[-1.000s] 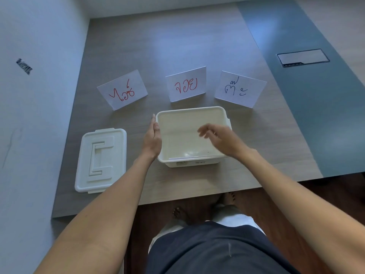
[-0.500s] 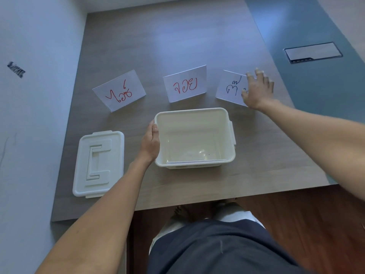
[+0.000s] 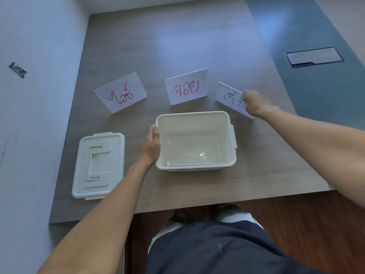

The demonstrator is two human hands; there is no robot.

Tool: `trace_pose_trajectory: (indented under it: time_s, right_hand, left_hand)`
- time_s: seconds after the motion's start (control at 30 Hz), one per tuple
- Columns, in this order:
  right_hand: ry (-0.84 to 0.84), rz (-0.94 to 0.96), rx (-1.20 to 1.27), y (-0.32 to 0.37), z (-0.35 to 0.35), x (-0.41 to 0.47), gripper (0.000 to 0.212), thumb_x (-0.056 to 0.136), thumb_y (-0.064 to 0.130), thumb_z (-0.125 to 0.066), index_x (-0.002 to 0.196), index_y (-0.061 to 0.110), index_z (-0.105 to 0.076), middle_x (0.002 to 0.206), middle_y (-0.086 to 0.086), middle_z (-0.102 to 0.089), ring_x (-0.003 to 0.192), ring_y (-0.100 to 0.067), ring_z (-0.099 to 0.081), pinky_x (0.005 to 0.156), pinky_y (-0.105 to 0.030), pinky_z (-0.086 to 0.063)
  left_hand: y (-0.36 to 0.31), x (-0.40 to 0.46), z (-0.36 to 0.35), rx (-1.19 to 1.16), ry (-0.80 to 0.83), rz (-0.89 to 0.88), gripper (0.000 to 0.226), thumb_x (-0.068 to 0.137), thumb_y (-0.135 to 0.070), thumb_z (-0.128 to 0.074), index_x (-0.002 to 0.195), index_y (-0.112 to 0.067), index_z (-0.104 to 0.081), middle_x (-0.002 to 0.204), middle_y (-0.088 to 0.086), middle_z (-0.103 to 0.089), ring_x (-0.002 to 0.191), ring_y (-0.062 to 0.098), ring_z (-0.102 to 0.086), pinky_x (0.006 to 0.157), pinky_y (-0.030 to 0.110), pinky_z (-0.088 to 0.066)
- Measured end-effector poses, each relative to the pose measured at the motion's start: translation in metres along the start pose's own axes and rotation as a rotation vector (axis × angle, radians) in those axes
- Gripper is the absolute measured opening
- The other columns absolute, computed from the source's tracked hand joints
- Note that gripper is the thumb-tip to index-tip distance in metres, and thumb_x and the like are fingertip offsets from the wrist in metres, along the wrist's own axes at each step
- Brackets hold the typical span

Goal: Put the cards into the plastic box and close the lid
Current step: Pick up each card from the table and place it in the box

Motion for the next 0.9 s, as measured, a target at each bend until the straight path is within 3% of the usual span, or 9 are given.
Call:
trace_pose_trajectory:
  time_s: [0.13, 0.2, 0.37, 0.5, 0.73, 0.9]
  right_hand:
    - [-0.17, 0.011, 0.112, 0.013, 0.031, -0.013, 0.027, 0.089, -0.004, -0.044, 0.112, 0.006, -0.054, 0.115, -0.024, -0.064, 0.1, -0.047, -0.061, 0.078, -0.044, -0.048]
    - [-0.275, 0.032, 0.212, 0.022, 0.052, -0.025, 0.028, 0.09, -0.002, -0.045, 0.116, 0.008, -0.053, 0.111, -0.024, -0.068, 0.097, -0.047, -0.063, 0.079, -0.05, -0.053]
    - [-0.457, 0.154, 0.34, 0.059, 0.098, -0.068, 0.03, 0.095, 0.008, -0.049, 0.124, 0.012, -0.056, 0.105, -0.019, -0.072, 0.095, -0.043, -0.065, 0.075, -0.044, -0.051]
    - [-0.45, 0.245, 0.337, 0.09, 0.11, -0.095, 0.029, 0.096, 0.015, -0.049, 0.123, 0.012, -0.059, 0.103, -0.02, -0.072, 0.09, -0.041, -0.066, 0.065, -0.034, -0.047]
    - [-0.403, 0.426, 0.292, 0.133, 0.093, -0.135, 0.025, 0.092, 0.018, -0.055, 0.116, 0.018, -0.063, 0.111, -0.008, -0.074, 0.094, -0.038, -0.069, 0.076, -0.046, -0.056]
    - [-0.316, 0.498, 0.345, 0.146, 0.059, -0.151, 0.019, 0.092, 0.018, -0.058, 0.109, 0.016, -0.066, 0.105, -0.007, -0.076, 0.091, -0.036, -0.071, 0.073, -0.048, -0.057]
  left_hand:
    - [-0.001, -0.001, 0.001, -0.004, 0.001, -0.012, 0.031, 0.11, -0.03, -0.023, 0.106, -0.015, -0.05, 0.082, -0.01, -0.052, 0.076, 0.002, -0.049, 0.069, 0.021, -0.037]
    - [0.0, 0.0, 0.001, -0.018, -0.002, -0.018, 0.033, 0.109, -0.03, -0.023, 0.107, -0.013, -0.051, 0.082, -0.01, -0.052, 0.076, 0.004, -0.049, 0.071, 0.025, -0.038]
    - [0.001, 0.0, 0.001, -0.047, 0.002, -0.02, 0.032, 0.109, -0.03, -0.024, 0.107, -0.015, -0.052, 0.085, -0.009, -0.054, 0.079, 0.003, -0.051, 0.071, 0.025, -0.039]
    - [0.0, 0.001, 0.001, -0.058, 0.011, -0.033, 0.03, 0.109, -0.029, -0.024, 0.103, -0.016, -0.05, 0.083, -0.01, -0.053, 0.078, 0.002, -0.05, 0.071, 0.023, -0.039]
    - [-0.001, 0.001, 0.001, -0.053, 0.01, -0.028, 0.03, 0.109, -0.031, -0.023, 0.099, -0.017, -0.048, 0.081, -0.009, -0.052, 0.076, 0.004, -0.05, 0.07, 0.029, -0.039]
    - [-0.003, 0.001, 0.001, -0.08, 0.009, -0.027, 0.032, 0.109, -0.031, -0.023, 0.1, -0.015, -0.05, 0.084, -0.008, -0.053, 0.078, 0.005, -0.051, 0.072, 0.028, -0.04]
Point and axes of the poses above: each hand's wrist, its own x-axis towards the middle knuckle, its own z-axis out of the back of the hand, y = z × x, the point moved 9 cm from there along x, towards the middle knuckle
